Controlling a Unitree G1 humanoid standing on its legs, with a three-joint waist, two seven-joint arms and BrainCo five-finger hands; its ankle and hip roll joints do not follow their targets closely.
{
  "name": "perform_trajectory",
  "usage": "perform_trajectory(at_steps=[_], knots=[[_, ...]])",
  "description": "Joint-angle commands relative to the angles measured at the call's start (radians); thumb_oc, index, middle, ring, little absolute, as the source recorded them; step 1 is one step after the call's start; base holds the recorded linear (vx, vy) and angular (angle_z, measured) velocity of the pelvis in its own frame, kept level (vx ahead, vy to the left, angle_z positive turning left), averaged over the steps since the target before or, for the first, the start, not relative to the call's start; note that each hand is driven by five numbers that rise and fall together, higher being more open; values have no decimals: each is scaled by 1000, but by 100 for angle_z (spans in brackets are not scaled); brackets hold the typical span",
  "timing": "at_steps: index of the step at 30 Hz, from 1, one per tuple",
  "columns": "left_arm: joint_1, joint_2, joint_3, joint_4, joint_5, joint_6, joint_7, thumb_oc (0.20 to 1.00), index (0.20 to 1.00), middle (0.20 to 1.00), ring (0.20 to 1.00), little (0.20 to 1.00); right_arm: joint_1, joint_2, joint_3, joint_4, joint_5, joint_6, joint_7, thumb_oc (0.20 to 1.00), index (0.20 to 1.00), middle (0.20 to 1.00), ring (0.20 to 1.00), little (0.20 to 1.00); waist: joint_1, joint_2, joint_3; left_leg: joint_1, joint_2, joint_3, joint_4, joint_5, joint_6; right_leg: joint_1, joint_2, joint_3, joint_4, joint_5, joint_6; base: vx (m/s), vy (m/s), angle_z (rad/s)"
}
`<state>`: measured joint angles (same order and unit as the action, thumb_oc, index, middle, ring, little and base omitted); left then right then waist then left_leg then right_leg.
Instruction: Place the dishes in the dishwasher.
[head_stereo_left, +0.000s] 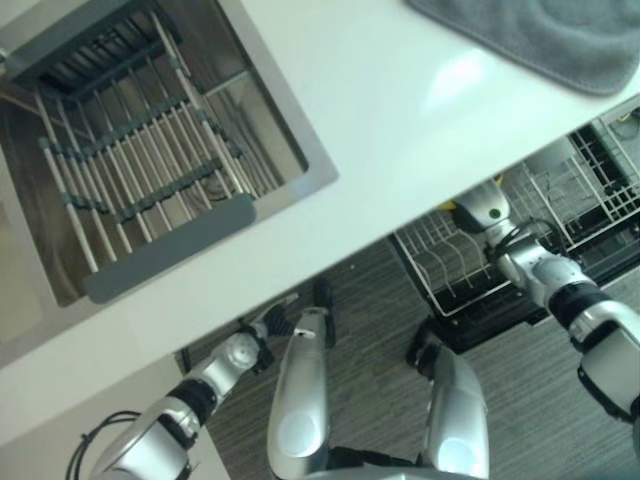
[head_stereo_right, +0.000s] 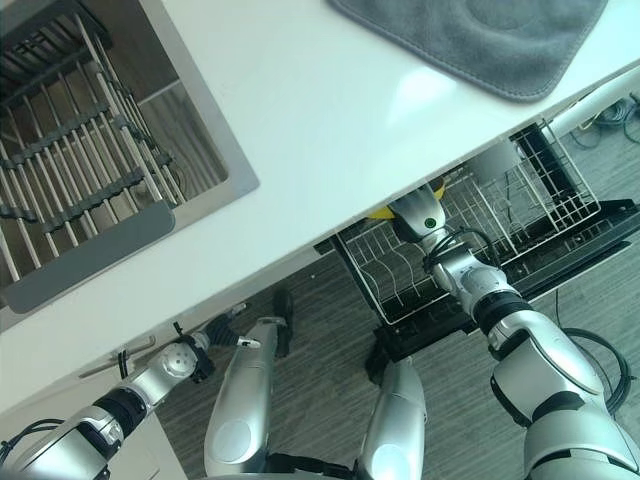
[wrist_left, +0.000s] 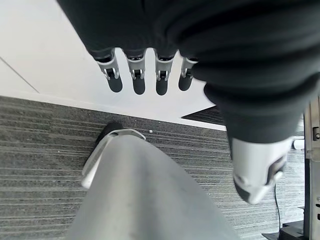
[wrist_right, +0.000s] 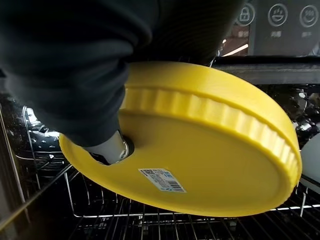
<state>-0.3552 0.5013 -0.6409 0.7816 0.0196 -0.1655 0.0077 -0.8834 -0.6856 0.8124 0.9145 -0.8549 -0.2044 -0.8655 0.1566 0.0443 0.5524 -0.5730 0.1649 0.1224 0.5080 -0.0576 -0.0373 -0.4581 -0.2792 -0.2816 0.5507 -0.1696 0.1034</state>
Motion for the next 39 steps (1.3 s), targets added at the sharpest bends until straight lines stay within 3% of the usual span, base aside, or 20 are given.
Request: perform_trajectory(at_steps=[1,4,9,10,11,13,14,15,16,17,18,20,21,25,28,32,39], knots=[[-1,-20,-56,-21,-34,-57,36,1000,1000,1000,1000,1000,-142,-31,-18,3,16,21,-106,200,200,200,200,200,20,39,-32,53,-55,-88,-118,-20,23,-11,32,-1,123,-91,-7,-44,56,2],[-3,-28,-60,-11,-40,-79,52,1000,1000,1000,1000,1000,-151,-26,-9,24,21,28,-131,200,200,200,200,200,18,43,-32,40,-58,-81,-123,-20,25,-29,29,-2,119,-87,-6,-30,39,2],[-4,-24,-55,-31,-70,-79,66,1000,1000,1000,1000,1000,-148,-32,-11,28,91,58,-65,200,200,200,200,200,14,45,-32,19,-62,-76,-125,-20,27,-57,28,4,124,-87,-3,-26,39,-3],[-6,-24,-55,-35,-76,-78,67,1000,1000,1000,1000,1000,-146,-32,-12,30,105,50,-20,780,780,780,780,780,13,46,-32,15,-64,-75,-127,-20,26,-65,26,5,126,-87,-2,-26,35,-10],[-8,-23,-55,-44,-77,-75,66,1000,1000,1000,1000,1000,-142,-31,-12,35,163,29,50,1000,1000,1000,1000,1000,13,47,-32,14,-66,-72,-133,-18,26,-69,26,5,125,-85,-1,-24,26,-11],[-12,-21,-52,-50,-75,-74,64,1000,1000,1000,1000,1000,-138,-20,-14,44,284,30,192,1000,1000,1000,1000,1000,13,45,-32,11,-66,-68,-138,-16,26,-74,25,5,122,-83,0,-29,5,-4],[-12,-17,-50,-61,-78,-66,63,1000,1000,1000,1000,1000,-129,-9,-27,59,403,54,366,1000,1000,1000,1000,1000,13,43,-32,11,-66,-66,-141,-17,26,-75,26,5,117,-82,-1,-37,6,2],[-12,-16,-37,-81,-75,-49,59,1000,1000,1000,1000,1000,-95,6,-48,85,593,163,575,1000,1000,1000,1000,1000,12,42,-32,13,-63,-59,-152,-13,25,-76,27,4,113,-80,-3,0,0,0],[-11,-14,-31,-91,-74,-41,56,1000,1000,1000,1000,1000,-78,12,-58,92,651,219,648,1000,1000,1000,1000,1000,12,42,-32,14,-61,-56,-156,-10,25,-76,27,4,111,-79,-4,0,0,0],[-8,-8,-19,-111,-75,-26,47,1000,1000,1000,1000,1000,-28,37,-100,134,734,339,780,1000,1000,1000,1000,1000,10,42,-32,13,-57,-51,-163,-4,24,-77,27,3,108,-76,-7,0,0,0],[-17,4,-9,-145,-85,4,32,1000,1000,1000,1000,1000,47,75,-164,202,707,341,840,1000,1000,1000,1000,1000,6,45,-32,17,-54,-45,-175,2,25,-81,26,3,106,-72,-9,-20,-12,4],[-56,22,11,-174,-92,40,-14,1000,1000,1000,1000,1000,2,95,-229,238,671,351,787,1000,1000,1000,1000,1000,11,50,-32,2,-58,-46,-166,5,31,-96,22,2,116,-67,-11,-37,-26,5],[-66,18,10,-176,-90,56,-20,1000,1000,1000,1000,1000,-27,102,-255,250,703,411,759,1000,1000,1000,1000,1000,14,52,-32,4,-60,-44,-170,11,29,-94,24,-2,114,-63,-11,-37,4,4],[-79,6,6,-177,-98,79,-15,1000,1000,1000,1000,1000,-40,116,-280,257,764,392,722,1000,1000,1000,1000,1000,14,55,-32,8,-65,-42,-179,18,29,-89,27,-4,105,-58,-10,-9,5,2],[-75,2,13,-189,-107,90,-15,1000,1000,1000,1000,1000,-44,108,-318,218,851,342,642,1000,1000,1000,1000,1000,7,64,-32,21,-69,-39,-186,21,30,-85,29,3,102,-58,-10,-21,72,1],[-69,-2,15,-199,-119,102,-8,1000,1000,1000,1000,1000,-45,107,-347,191,986,283,615,1000,1000,1000,1000,1000,2,68,-32,33,-70,-36,-190,23,28,-76,31,8,98,-59,-11,-5,60,-1],[-33,-70,40,-162,-125,139,20,1000,1000,1000,1000,1000,18,191,-498,20,1301,133,563,1000,1000,1000,1000,1000,-35,64,-32,130,-67,-13,-217,18,15,0,40,38,61,-65,-16,15,113,-6]])
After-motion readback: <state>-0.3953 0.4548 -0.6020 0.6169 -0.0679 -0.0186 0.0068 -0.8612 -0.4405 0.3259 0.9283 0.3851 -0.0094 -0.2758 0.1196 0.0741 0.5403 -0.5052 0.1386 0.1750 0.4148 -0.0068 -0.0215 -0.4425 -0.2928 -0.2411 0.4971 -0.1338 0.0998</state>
